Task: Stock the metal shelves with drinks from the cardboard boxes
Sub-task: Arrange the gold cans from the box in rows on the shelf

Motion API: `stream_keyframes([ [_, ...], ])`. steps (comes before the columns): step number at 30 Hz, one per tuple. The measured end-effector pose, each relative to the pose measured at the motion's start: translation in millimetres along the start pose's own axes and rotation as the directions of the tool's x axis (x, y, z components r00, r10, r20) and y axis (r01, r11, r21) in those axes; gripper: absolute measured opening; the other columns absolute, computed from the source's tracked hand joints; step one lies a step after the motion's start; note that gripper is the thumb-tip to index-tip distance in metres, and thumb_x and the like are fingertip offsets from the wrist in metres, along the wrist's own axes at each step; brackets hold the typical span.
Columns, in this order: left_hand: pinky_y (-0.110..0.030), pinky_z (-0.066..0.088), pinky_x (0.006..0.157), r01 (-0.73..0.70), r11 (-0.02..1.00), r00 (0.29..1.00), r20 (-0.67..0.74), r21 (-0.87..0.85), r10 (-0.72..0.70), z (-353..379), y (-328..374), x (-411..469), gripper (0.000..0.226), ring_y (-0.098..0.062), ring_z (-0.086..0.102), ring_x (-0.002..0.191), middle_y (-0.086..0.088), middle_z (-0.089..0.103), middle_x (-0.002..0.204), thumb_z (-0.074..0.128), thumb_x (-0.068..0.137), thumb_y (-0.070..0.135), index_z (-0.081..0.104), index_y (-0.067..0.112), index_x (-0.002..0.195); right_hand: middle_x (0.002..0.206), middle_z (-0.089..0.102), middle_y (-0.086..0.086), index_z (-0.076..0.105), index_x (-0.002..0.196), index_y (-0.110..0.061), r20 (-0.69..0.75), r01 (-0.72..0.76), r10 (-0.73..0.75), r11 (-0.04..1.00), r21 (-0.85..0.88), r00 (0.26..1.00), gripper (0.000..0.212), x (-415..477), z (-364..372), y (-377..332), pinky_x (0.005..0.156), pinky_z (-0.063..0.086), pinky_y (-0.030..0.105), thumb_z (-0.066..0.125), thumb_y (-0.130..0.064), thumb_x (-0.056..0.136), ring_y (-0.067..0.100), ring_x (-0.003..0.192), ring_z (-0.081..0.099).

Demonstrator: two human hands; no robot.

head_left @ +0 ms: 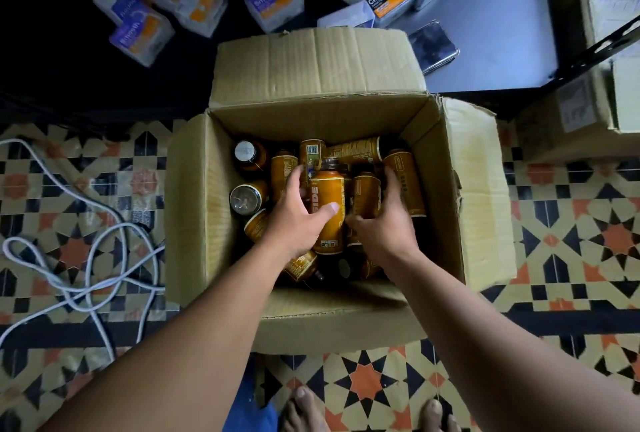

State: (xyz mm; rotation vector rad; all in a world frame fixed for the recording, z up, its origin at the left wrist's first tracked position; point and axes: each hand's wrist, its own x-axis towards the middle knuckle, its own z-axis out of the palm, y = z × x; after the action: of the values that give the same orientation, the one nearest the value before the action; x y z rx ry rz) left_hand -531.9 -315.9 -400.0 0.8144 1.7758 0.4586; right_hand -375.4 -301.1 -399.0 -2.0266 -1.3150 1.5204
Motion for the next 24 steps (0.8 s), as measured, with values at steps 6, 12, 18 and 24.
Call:
stream_keyframes([
  [6, -0.055, 0.048, 0.106, -0.003, 0.999, 0.999, -0.047, -0.05, 0.0, -6, -1, -12, 0.099, -0.023, 0.05, 0.134, 0.001, 0.046, 0.151, 0.076, 0.074, 0.059, 0.027, 0.034, 0.155, 0.142, 0.047, -0.007, 0.008, 0.162, -0.043, 0.121, -0.068, 0.04, 0.971, 0.231, 0.992, 0.112, -9, -6, 0, 0.104, 0.053, 0.052, 0.078, 0.0, 0.085, 0.025, 0.134, 0.054],
  [12, -0.042, 0.051, 0.101, -0.092, 0.994, 0.994, -0.07, -0.05, 0.088, -18, 21, -43, 0.078, -0.016, 0.052, 0.127, 0.004, 0.05, 0.142, 0.077, 0.088, 0.036, 0.033, 0.03, 0.152, 0.152, 0.042, -0.006, 0.015, 0.155, -0.057, 0.104, 0.116, -0.133, 0.981, 0.154, 0.986, 0.111, -41, -21, -8, 0.103, 0.054, 0.054, 0.083, -0.009, 0.081, 0.02, 0.139, 0.047],
  [18, -0.027, 0.05, 0.095, -0.217, 0.976, 0.973, -0.08, -0.016, 0.215, -52, 77, -119, 0.075, -0.007, 0.052, 0.126, 0.011, 0.052, 0.141, 0.076, 0.089, 0.035, 0.034, 0.041, 0.15, 0.145, 0.045, -0.011, 0.014, 0.153, -0.063, 0.092, 0.28, -0.303, 0.937, 0.207, 0.948, 0.11, -98, -69, -73, 0.098, 0.057, 0.049, 0.081, -0.01, 0.084, 0.014, 0.133, 0.051],
  [24, -0.01, 0.052, 0.087, -0.349, 0.934, 0.927, -0.174, -0.071, 0.333, -107, 182, -220, 0.072, 0.019, 0.051, 0.115, 0.029, 0.052, 0.128, 0.077, 0.087, 0.033, 0.031, 0.059, 0.137, 0.144, 0.055, -0.012, 0.021, 0.149, -0.067, 0.09, 0.422, -0.459, 0.866, 0.269, 0.884, 0.106, -178, -147, -193, 0.094, 0.059, 0.051, 0.077, -0.002, 0.087, 0.016, 0.128, 0.061],
])
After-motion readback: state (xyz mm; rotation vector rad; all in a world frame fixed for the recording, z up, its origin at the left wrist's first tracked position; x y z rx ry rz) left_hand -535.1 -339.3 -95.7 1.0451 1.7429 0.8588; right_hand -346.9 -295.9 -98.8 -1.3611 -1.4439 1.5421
